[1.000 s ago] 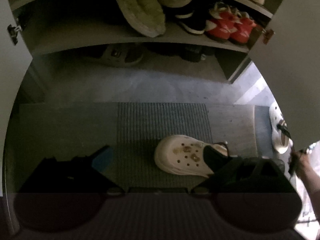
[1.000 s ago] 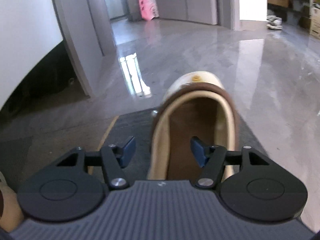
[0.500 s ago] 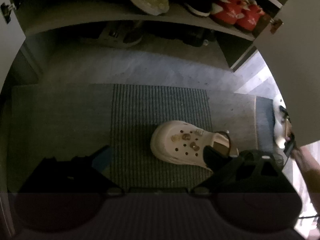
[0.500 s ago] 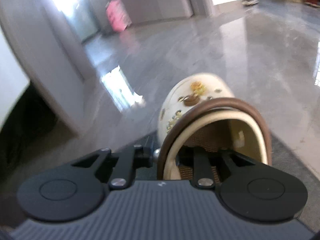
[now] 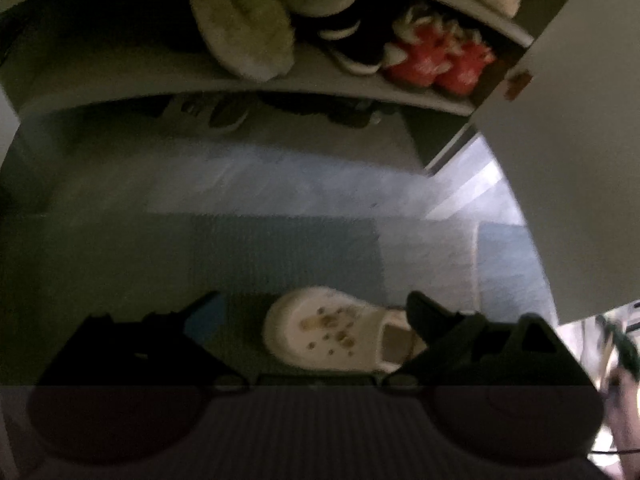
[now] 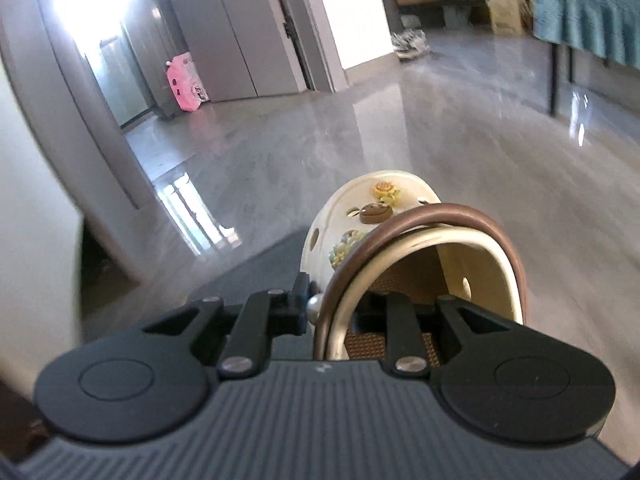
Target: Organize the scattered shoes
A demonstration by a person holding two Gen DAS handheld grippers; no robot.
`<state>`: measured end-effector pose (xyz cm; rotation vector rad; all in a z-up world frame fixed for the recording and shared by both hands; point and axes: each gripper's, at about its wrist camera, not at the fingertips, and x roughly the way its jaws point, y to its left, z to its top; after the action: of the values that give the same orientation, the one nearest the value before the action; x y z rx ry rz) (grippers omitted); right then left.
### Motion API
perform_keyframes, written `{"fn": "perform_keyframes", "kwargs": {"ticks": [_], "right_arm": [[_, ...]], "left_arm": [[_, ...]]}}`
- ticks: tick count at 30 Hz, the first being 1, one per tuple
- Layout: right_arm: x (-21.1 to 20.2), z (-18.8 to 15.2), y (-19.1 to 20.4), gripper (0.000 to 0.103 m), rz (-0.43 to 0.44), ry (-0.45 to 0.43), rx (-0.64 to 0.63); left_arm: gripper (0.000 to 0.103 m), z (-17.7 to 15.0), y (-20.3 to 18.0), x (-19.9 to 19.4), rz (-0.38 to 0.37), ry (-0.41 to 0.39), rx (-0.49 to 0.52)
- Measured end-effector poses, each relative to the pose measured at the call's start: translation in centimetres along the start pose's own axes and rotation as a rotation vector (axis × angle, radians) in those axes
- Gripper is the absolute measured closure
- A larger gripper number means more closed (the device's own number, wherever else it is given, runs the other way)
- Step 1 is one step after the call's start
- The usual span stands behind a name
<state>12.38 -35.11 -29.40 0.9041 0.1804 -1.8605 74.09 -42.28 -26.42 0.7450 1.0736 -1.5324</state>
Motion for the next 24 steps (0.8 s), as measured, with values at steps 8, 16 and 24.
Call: {"fn": "perform_keyframes", "kwargs": {"ticks": [8, 16, 24], "right_arm": [[-14.6, -8.8, 5.0, 0.080, 0.154, 0.223, 0.083], [-11.2, -16.2, 16.7, 0.081, 0.637, 0.463, -0.158], [-3.2, -21.2, 28.2, 0.082, 1.092, 0.625, -0.565]], "left_arm": [[0.005, 0.2, -1.0, 0.5, -0.021, 0.021, 0.016], [0.005, -0.9, -1.8, 1.1, -0.023, 0.049, 0.021], [0.005, -1.3, -0.8, -0.5, 0.008, 0.001, 0.001]]}}
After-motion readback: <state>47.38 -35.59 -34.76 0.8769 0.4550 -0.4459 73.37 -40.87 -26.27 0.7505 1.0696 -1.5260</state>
